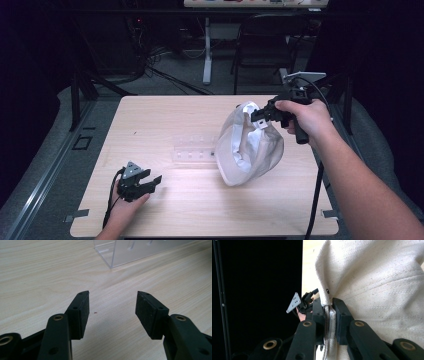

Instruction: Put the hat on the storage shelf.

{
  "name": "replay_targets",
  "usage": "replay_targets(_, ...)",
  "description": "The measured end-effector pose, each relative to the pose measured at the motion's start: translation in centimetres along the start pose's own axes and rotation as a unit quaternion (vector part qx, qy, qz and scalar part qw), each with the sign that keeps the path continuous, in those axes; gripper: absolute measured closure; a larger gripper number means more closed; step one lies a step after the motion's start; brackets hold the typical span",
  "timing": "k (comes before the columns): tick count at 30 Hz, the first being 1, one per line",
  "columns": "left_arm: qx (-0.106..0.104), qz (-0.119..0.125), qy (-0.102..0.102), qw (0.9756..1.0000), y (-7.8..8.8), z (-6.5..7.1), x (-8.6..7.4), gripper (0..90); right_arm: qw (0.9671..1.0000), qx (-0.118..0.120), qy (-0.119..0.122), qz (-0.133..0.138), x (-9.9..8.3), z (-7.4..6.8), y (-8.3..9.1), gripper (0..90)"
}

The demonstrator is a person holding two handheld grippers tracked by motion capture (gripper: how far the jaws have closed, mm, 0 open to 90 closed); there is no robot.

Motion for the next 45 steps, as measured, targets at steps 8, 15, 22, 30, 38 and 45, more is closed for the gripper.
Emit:
replay_targets(8,-0.004,0.004,-0.002,1.0,0.0,0.3,0.1,45.2,0.9996,0.013,-0.011,0.021,1.5,-0.3,0.1,81.2)
replay_targets(15,-0.016,0.014,-0.005,0.9998,-0.2,1.2,0.7,45.0,0.9992,0.016,-0.016,0.033,2.3,-0.8,-0.1,81.3)
replay_targets(22,-0.053,0.043,-0.025,0.9974,0.1,3.5,2.7,46.2,0.9983,0.021,-0.02,0.051,3.5,-1.5,-0.8,81.3)
replay_targets(30,-0.069,0.063,-0.032,0.9951,-0.4,5.3,4.4,46.2,0.9976,0.025,-0.027,0.058,4.4,-1.7,-1.6,81.3)
replay_targets(38,-0.088,0.079,-0.052,0.9916,-1.1,7.8,7.1,47.0,0.996,0.027,-0.036,0.078,5.2,-1.8,-2.2,81.3)
replay_targets(45,-0.081,0.074,-0.106,0.9883,-3.1,11.2,9.3,49.8,0.9947,0.021,-0.045,0.09,5.7,-1.4,-2.4,81.3)
Point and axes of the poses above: each handheld gripper's, and its own axes: y roughly backward along the jaws, x roughly out of its top, z roughly to its right, the point moved 2 cm from there along -y, roughly forward along the jaws, and after that the axes turned 1 degree about -z, right-handed, at the moved point
